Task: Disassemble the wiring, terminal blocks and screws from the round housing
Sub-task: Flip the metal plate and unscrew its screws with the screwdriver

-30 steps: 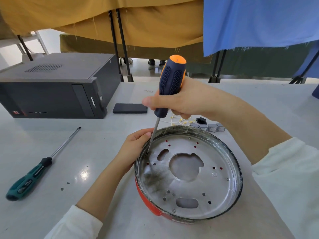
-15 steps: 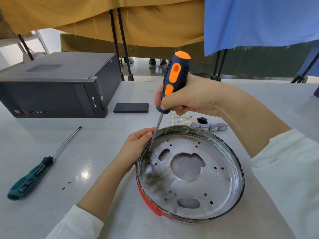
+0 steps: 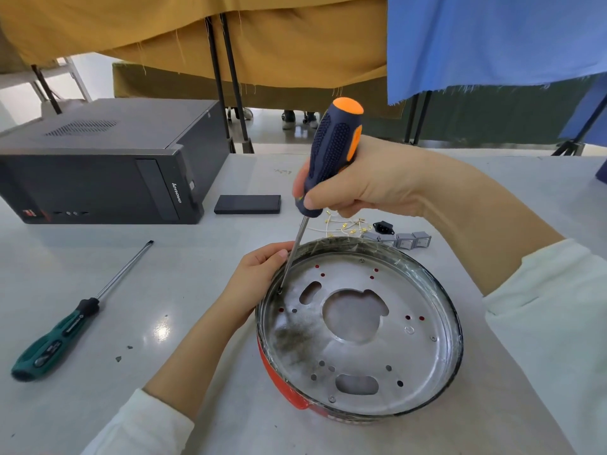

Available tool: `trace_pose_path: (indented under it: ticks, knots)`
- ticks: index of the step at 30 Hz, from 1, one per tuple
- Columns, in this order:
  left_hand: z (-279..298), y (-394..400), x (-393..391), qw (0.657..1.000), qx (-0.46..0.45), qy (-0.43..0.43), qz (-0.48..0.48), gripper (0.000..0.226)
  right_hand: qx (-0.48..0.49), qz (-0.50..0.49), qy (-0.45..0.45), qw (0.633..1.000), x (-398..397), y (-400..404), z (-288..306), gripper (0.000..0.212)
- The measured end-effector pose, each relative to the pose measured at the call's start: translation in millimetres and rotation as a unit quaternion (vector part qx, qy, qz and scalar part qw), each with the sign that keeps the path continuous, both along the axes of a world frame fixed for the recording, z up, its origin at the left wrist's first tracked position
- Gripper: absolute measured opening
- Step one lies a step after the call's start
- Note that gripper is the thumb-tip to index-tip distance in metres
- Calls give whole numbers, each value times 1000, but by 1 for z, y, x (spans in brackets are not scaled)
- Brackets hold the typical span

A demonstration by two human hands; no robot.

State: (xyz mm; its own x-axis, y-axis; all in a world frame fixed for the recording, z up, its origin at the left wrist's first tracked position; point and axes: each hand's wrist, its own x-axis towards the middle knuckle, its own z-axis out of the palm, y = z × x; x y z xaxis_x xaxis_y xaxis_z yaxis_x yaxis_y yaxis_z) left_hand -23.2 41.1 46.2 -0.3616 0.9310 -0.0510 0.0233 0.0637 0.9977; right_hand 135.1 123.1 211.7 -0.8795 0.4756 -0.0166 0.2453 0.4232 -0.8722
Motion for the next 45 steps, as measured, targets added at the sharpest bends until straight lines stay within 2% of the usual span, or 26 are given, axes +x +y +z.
trace_pose_path:
  ticks: [2, 4, 7, 9, 12, 16, 18, 20, 21, 24, 27, 30, 36, 40, 42, 45]
  knots:
    - [0, 0, 0, 1000, 0, -1, 1, 33, -25, -2, 4, 1000, 0, 0, -2, 16]
    - [0, 1, 0, 1000, -1, 1, 1, 33, -8, -22, -1, 1000, -1, -2, -3, 4]
    - [0, 1, 0, 1000, 0, 6, 0, 33, 109, -86, -4, 990, -4, -7, -8, 35]
    - [-1, 1, 0, 1000, -2, 9, -2, 32, 155, -111, 25, 981, -6, -10, -9, 42]
    - [-1, 1, 0, 1000, -2, 7, -1, 31, 94, -100, 12, 990, -5, -7, -8, 34]
    - [1, 1, 0, 1000, -1, -3, 4, 30, 20, -21, 2, 1000, 2, -3, -4, 5]
    - [1, 1, 0, 1000, -3, -2, 4, 30, -6, -13, 3, 1000, 4, -2, -6, 18]
    - [0, 1, 0, 1000, -6, 1, 7, 29, 1, -26, 5, 1000, 4, -4, -7, 11]
    - [0, 1, 0, 1000, -6, 1, 7, 28, 26, -34, -2, 999, 2, -7, -8, 3]
    - [0, 1, 0, 1000, -6, 3, 7, 27, 118, -57, -24, 991, -3, -11, -12, 31]
    - [1, 1, 0, 1000, -3, 6, 4, 28, 147, -75, -16, 986, -6, -11, -12, 30]
    - [2, 0, 0, 1000, -4, 9, 4, 28, 109, -68, -35, 991, -5, -9, -10, 23]
    - [1, 1, 0, 1000, -8, 14, 10, 26, -11, -51, -13, 999, -15, -7, -4, 15]
    - [0, 2, 1, 1000, -9, 7, 12, 25, -4, -8, -38, 999, -20, -10, 1, 12]
    - [0, 2, 0, 1000, -9, 3, 14, 25, -6, 10, -42, 999, -19, -12, 2, 4]
    - [-1, 2, 0, 1000, -10, 4, 12, 24, 43, -38, -27, 998, -24, -19, -2, 28]
